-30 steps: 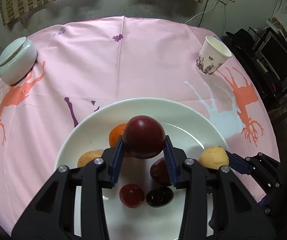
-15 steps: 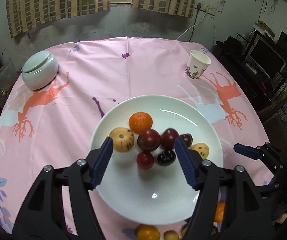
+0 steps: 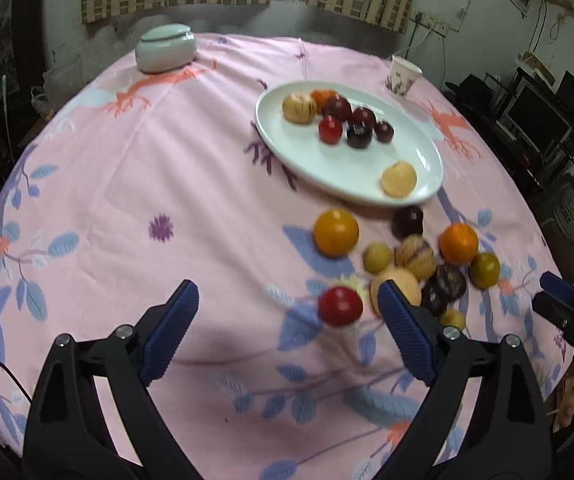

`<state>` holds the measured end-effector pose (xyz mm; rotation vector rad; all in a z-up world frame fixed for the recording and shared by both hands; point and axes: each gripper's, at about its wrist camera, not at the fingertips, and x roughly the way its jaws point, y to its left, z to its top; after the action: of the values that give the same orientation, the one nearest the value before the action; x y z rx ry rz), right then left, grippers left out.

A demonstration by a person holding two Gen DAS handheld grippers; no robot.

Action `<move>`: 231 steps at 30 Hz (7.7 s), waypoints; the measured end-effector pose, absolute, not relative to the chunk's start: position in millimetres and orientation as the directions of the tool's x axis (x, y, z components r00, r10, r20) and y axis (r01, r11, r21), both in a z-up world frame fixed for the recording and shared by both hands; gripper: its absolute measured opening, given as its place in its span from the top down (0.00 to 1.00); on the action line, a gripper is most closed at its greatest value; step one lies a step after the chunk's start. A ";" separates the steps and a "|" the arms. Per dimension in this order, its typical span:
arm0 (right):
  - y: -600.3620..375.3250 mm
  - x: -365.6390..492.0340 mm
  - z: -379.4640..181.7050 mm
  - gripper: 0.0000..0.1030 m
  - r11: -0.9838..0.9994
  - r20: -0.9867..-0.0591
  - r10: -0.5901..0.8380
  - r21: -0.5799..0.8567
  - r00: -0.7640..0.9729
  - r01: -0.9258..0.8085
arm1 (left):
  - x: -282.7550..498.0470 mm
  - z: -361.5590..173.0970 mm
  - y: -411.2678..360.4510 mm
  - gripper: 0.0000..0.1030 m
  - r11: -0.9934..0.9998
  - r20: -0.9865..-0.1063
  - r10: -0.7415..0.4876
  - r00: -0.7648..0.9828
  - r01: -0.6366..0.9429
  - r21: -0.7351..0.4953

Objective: Organize fruits
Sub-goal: 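Withdraw both open grippers from the plate to the fruit cluster, then grasp a red round fruit with the left gripper while the right gripper grasps a yellow-green fruit, then carry both fruits onto the white plate and open both grippers, then withdraw both open grippers from the plate, then grasp a dark plum with the left gripper while the right gripper grasps a small brownish-green fruit, then carry both fruits onto the white plate and open both grippers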

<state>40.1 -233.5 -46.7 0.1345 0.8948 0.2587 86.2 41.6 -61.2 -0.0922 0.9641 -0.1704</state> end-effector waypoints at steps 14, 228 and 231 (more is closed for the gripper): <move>-221.7 88.5 -92.5 0.36 0.993 -0.823 0.084 0.021 0.562 -0.118 | 56.7 -84.0 33.3 0.10 0.978 -0.836 -0.201 0.510 0.160 -0.137; -199.6 21.9 -70.4 0.71 0.943 -0.762 0.334 0.272 0.555 -0.192 | 31.5 -55.9 -14.9 0.54 0.958 -0.744 -0.245 0.621 0.272 -0.088; -197.1 22.0 -70.3 0.71 0.944 -0.765 0.331 0.269 0.552 -0.193 | 33.8 -56.7 -9.5 0.54 0.962 -0.748 -0.240 0.619 0.258 -0.095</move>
<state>22.0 -197.1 -70.3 0.1599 0.9367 0.3117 33.8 -9.5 -56.7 0.0225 0.8567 -0.2860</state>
